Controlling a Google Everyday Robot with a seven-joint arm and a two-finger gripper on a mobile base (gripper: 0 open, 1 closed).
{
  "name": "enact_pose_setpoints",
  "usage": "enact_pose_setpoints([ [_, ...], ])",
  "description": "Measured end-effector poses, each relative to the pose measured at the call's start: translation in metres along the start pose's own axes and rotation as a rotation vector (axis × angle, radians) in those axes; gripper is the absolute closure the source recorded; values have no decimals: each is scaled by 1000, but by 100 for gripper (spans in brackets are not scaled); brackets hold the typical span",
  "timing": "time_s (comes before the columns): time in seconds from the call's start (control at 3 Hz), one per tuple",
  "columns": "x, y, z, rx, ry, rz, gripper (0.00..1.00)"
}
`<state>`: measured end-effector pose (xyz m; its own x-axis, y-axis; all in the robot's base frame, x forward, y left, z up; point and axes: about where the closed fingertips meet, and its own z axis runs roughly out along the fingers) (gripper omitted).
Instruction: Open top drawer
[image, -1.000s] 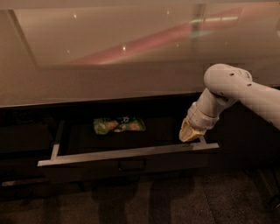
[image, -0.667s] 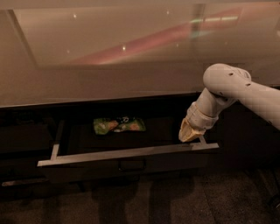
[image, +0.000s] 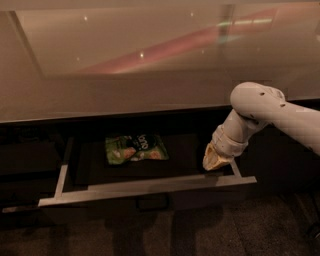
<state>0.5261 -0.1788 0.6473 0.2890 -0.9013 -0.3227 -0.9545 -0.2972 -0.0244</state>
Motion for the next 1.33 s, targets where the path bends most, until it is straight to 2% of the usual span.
enact_pose_setpoints([
  [0.67, -18, 69, 29, 0, -27, -46, 100],
  [1.0, -25, 114, 54, -29, -41, -64, 100],
  [1.33, -25, 114, 54, -29, -41, -64, 100],
])
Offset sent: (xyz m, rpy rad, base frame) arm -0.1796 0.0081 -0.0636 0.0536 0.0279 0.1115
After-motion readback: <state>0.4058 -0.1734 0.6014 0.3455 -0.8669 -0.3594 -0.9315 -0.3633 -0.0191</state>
